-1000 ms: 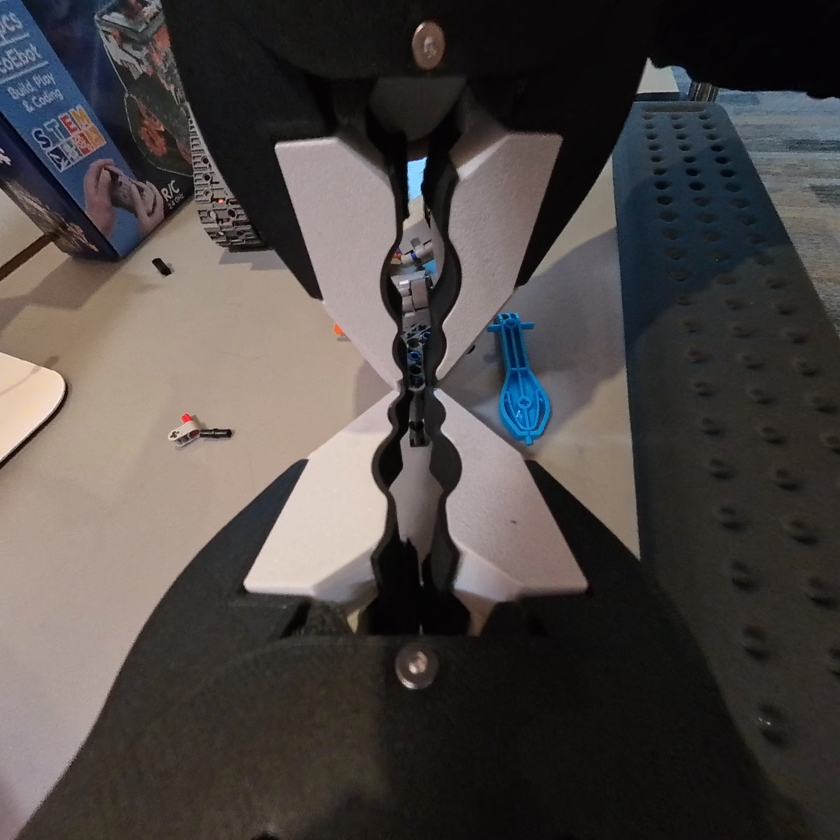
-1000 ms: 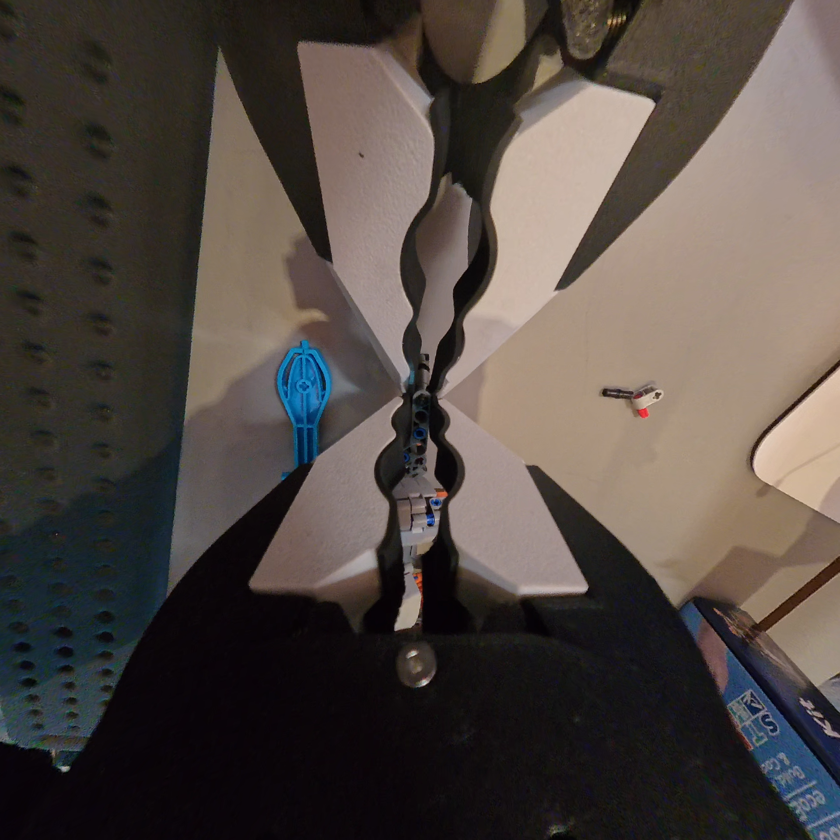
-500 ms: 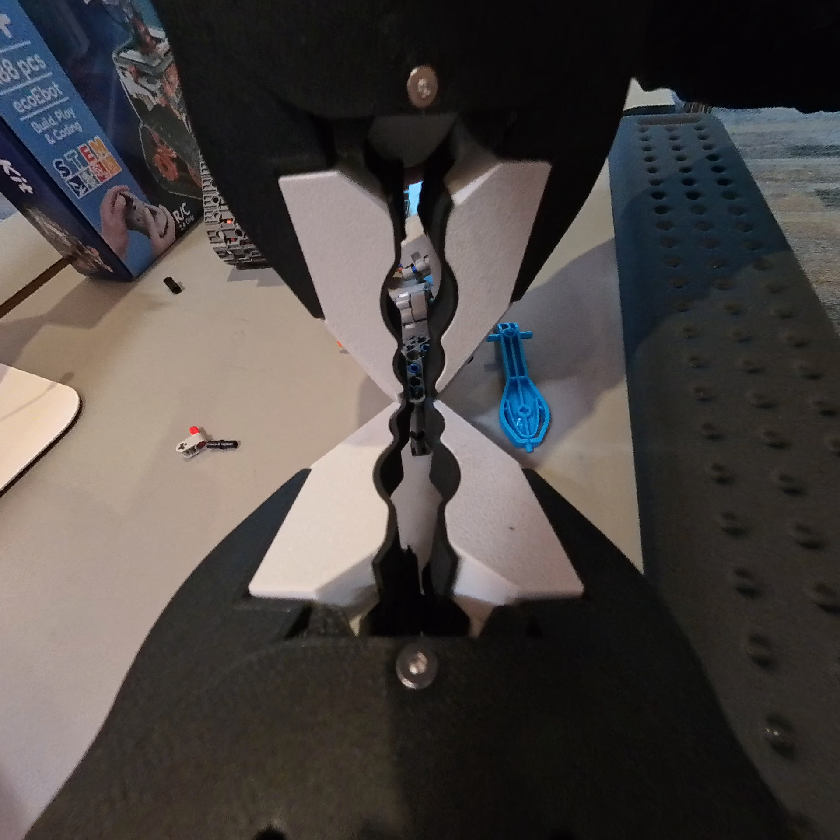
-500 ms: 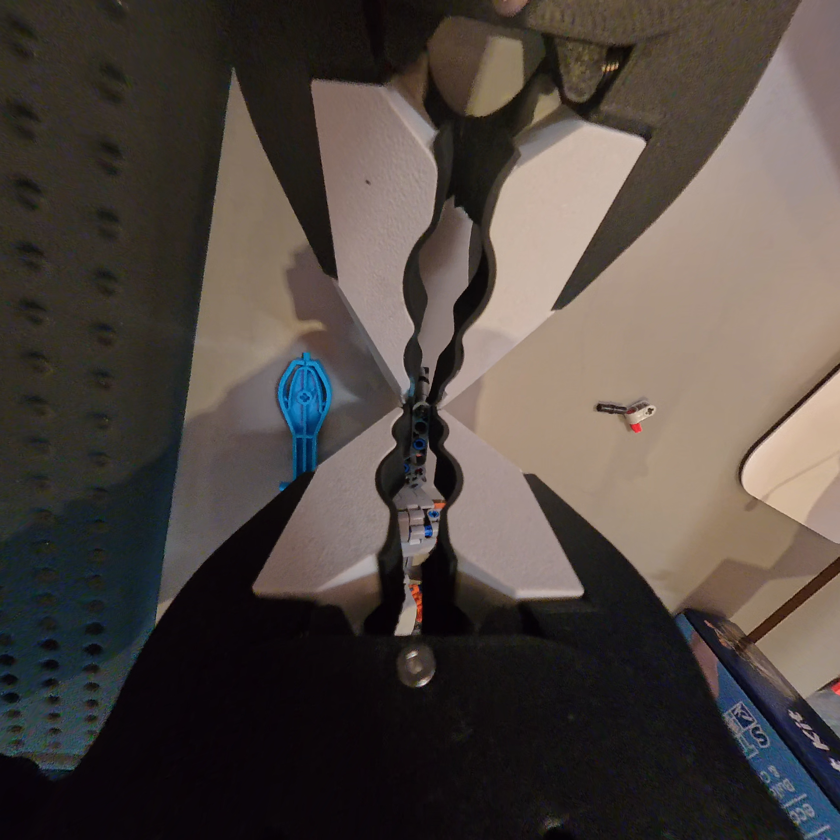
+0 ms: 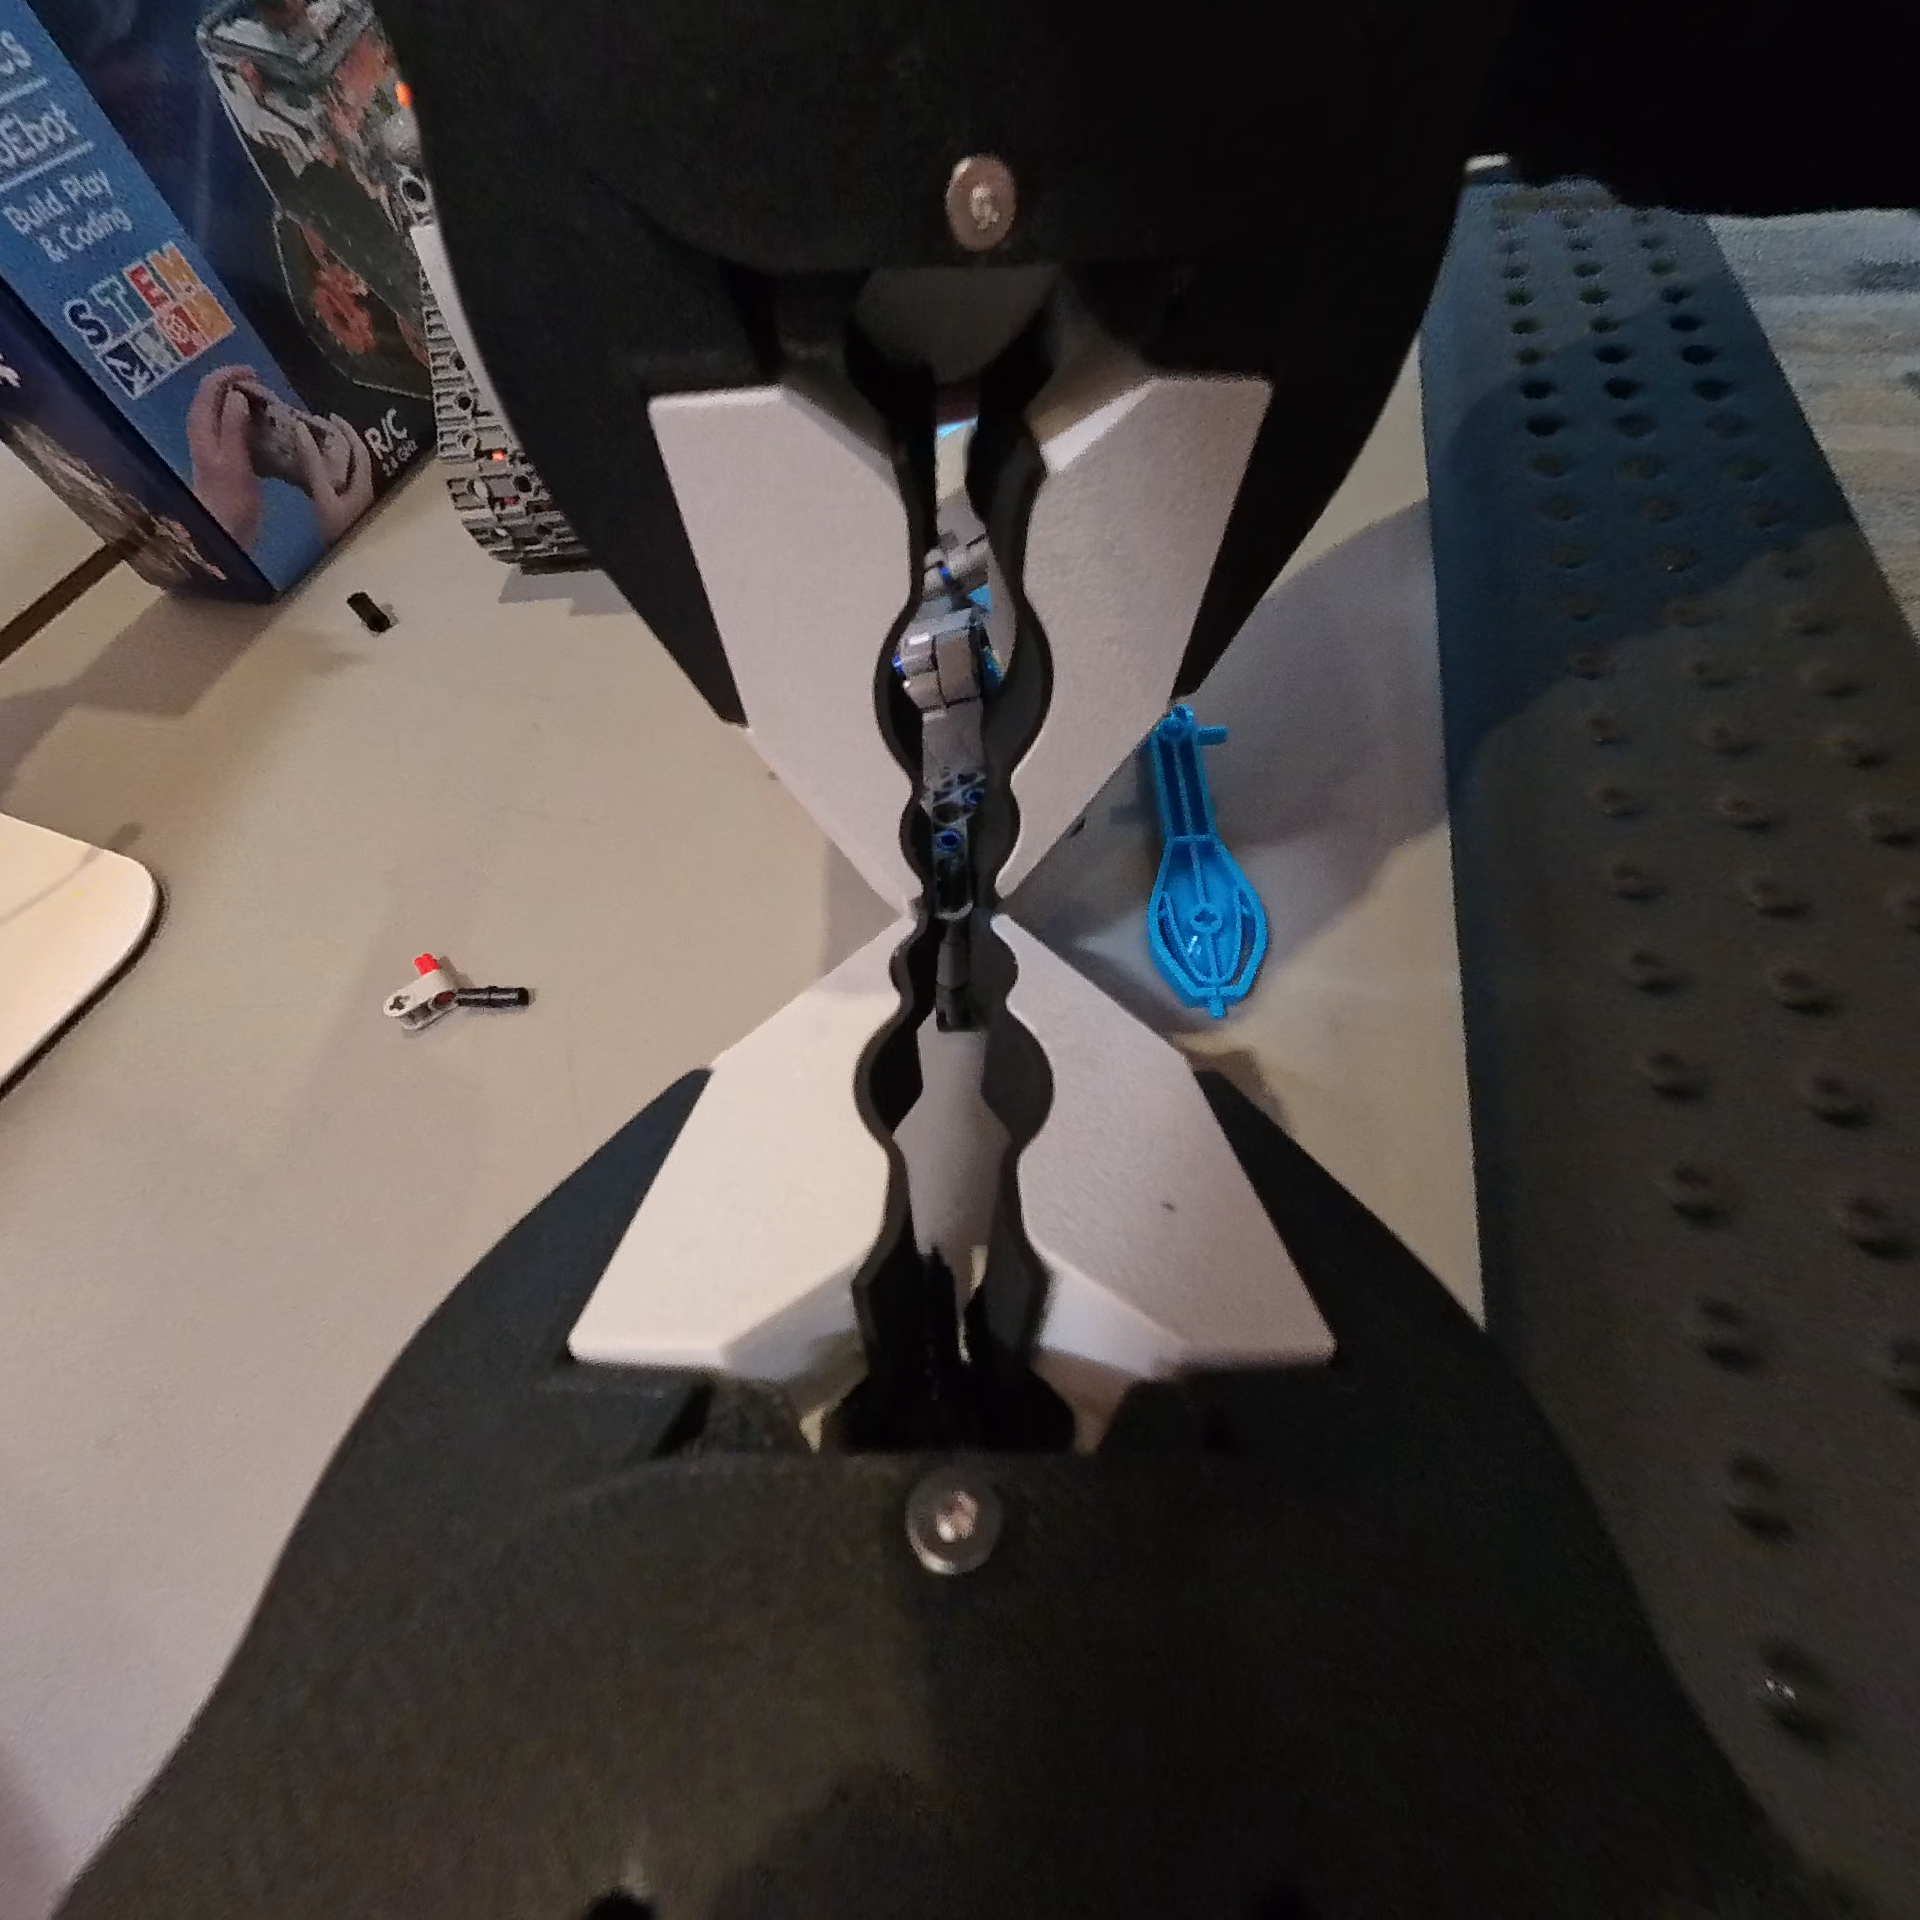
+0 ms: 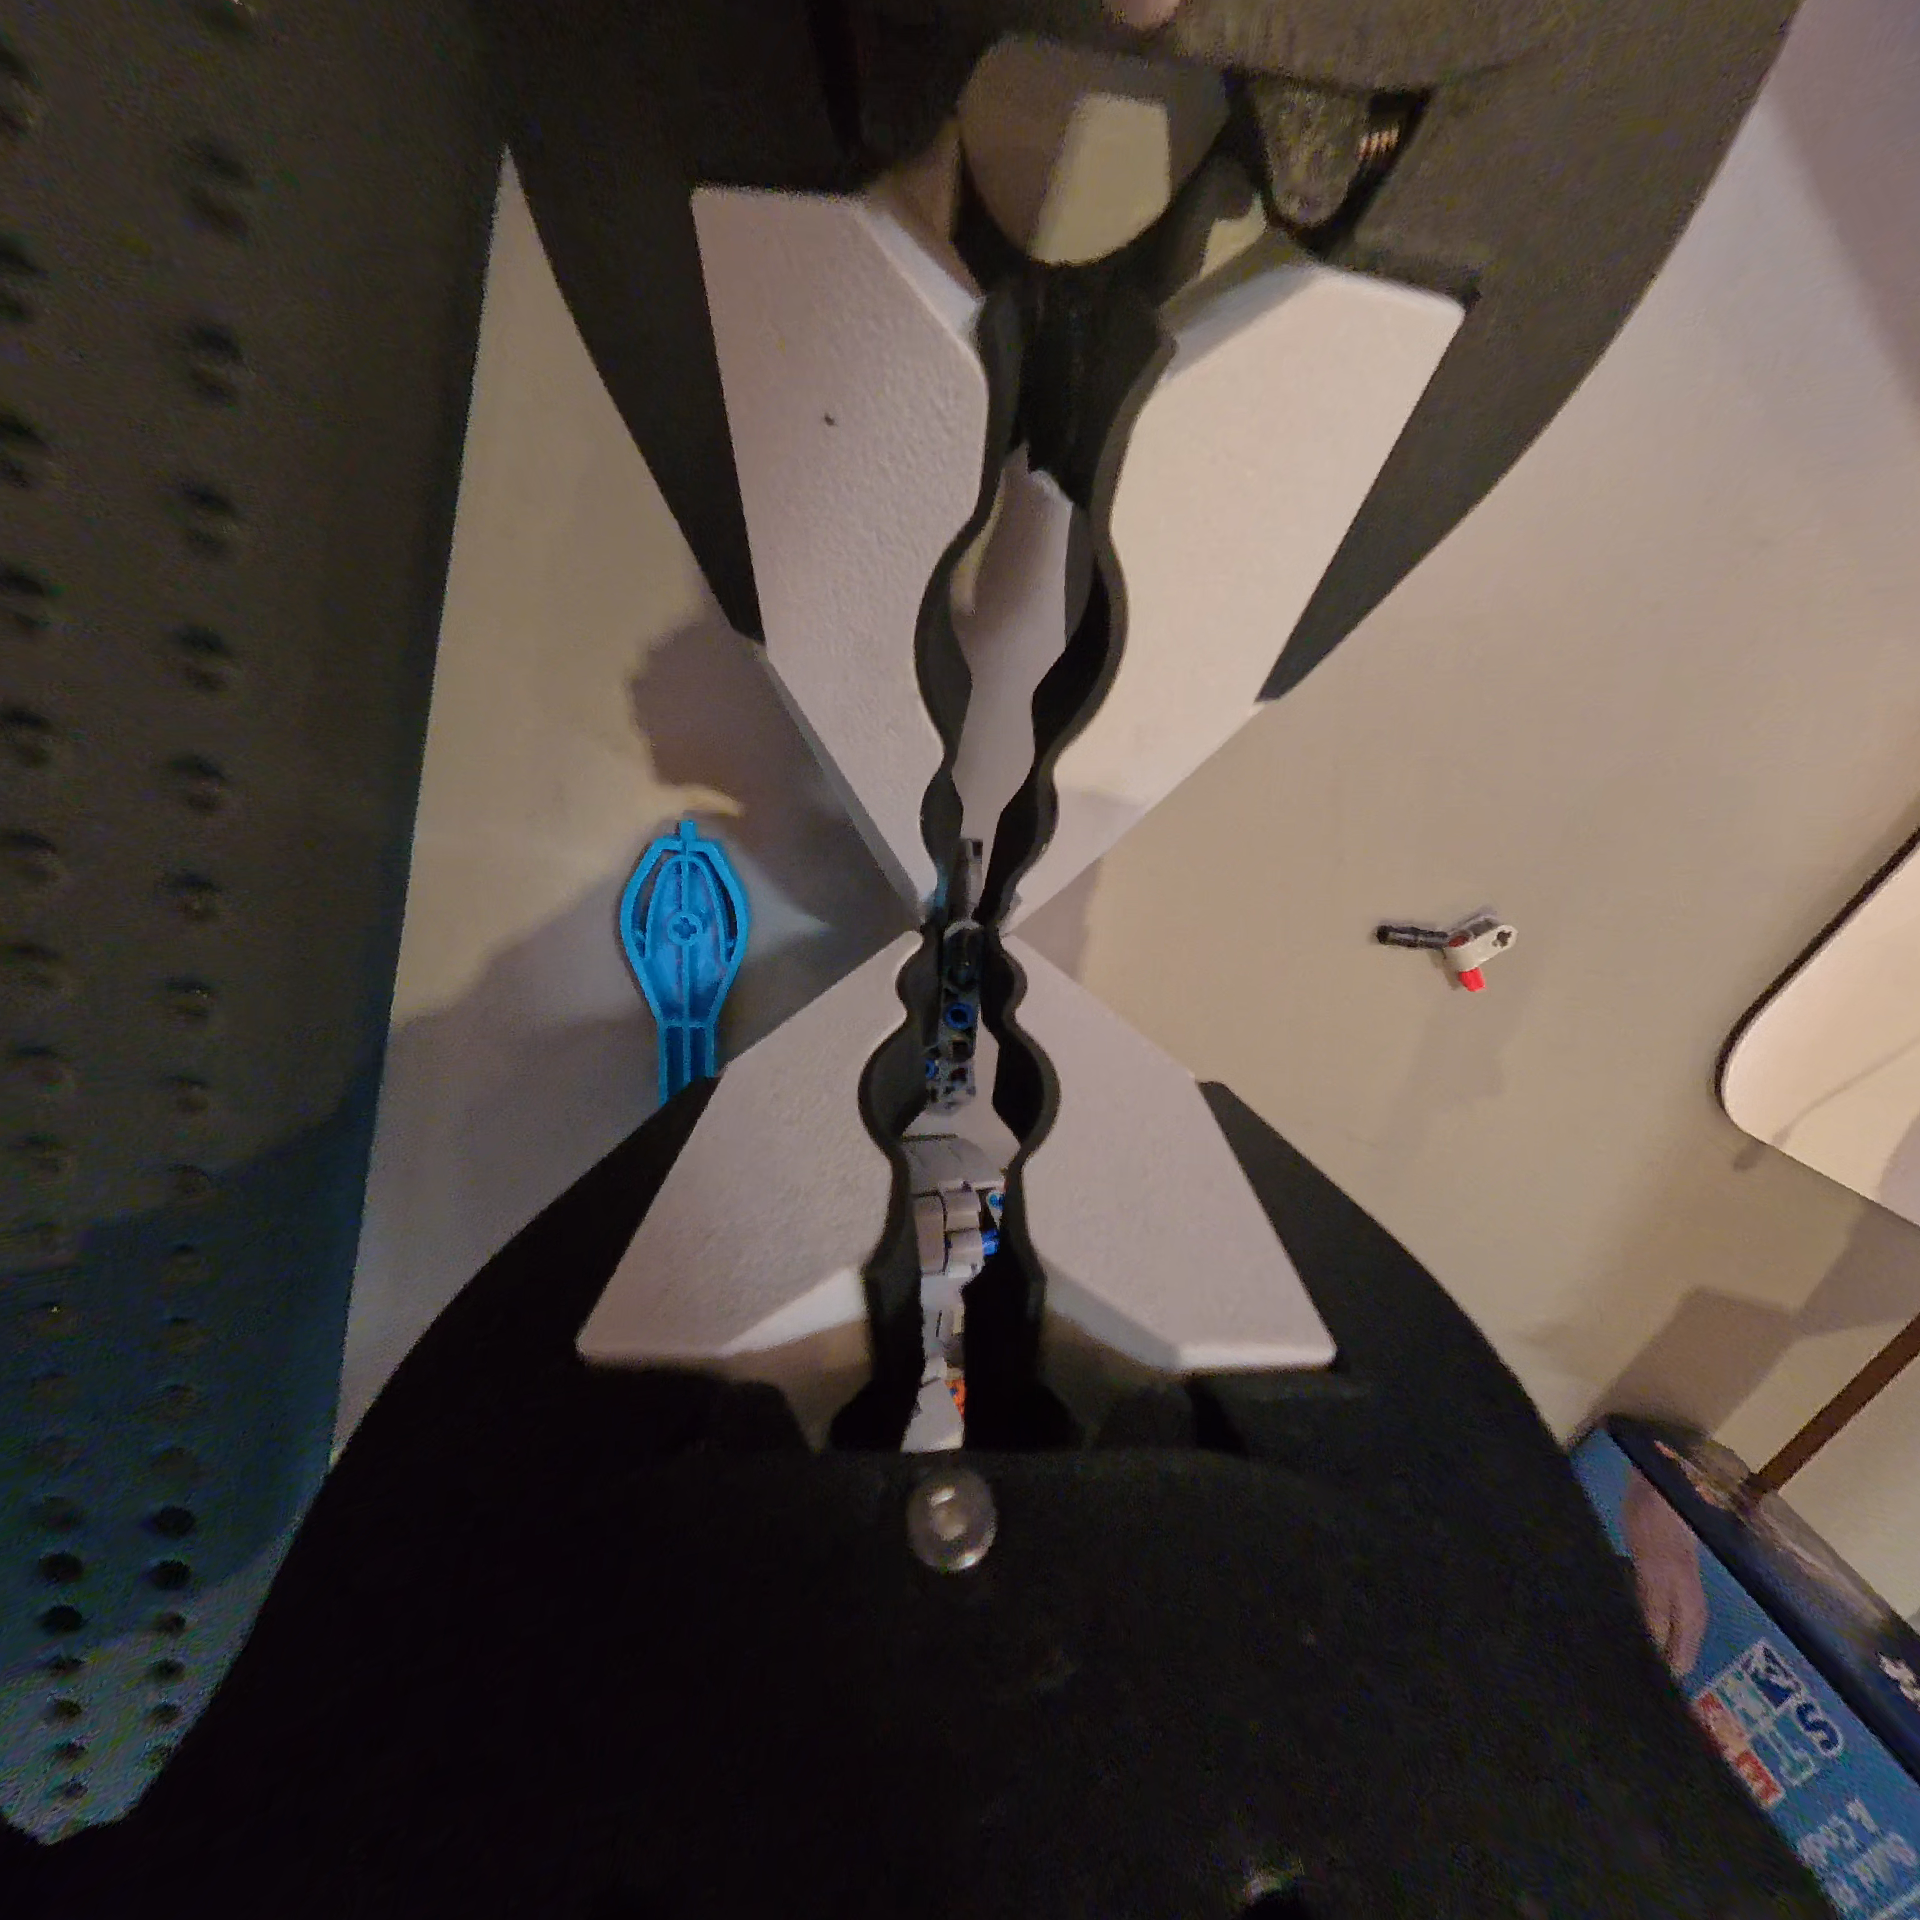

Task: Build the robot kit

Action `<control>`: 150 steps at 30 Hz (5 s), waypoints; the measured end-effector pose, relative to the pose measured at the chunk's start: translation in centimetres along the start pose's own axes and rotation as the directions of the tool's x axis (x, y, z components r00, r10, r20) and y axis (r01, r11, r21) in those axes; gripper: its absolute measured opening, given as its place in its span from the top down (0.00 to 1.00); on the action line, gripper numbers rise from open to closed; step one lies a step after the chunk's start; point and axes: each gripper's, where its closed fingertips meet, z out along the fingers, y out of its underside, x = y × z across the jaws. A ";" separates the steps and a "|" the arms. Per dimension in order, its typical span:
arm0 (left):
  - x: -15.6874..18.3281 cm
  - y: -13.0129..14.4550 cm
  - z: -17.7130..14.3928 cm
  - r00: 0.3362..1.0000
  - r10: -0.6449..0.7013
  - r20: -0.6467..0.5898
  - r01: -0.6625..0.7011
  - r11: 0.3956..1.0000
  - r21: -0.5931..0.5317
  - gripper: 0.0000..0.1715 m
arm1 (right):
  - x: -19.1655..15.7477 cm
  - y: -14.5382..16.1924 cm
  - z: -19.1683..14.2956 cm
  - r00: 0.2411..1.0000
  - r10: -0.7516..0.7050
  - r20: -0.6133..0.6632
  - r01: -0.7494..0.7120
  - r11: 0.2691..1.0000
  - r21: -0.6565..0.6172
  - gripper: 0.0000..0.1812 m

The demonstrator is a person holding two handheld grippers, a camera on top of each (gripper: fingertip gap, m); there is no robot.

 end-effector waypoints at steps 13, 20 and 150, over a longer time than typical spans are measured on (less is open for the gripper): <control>-1.4 -0.2 -0.6 0.981 -0.188 -0.048 0.188 0.982 0.006 0.97 | 1.7 0.5 -2.8 0.985 0.149 -0.089 -0.118 0.951 0.286 0.93; -2.3 0.7 -0.7 0.973 -0.230 -0.029 0.230 0.973 -0.021 0.97 | 1.7 0.5 -2.2 0.971 0.180 -0.157 -0.117 0.933 0.341 0.91; -23.0 14.8 -15.7 0.993 -0.092 -0.080 0.016 0.747 -0.664 0.93 | 8.0 0.4 -4.7 0.849 0.426 -0.313 -0.146 0.758 0.636 0.95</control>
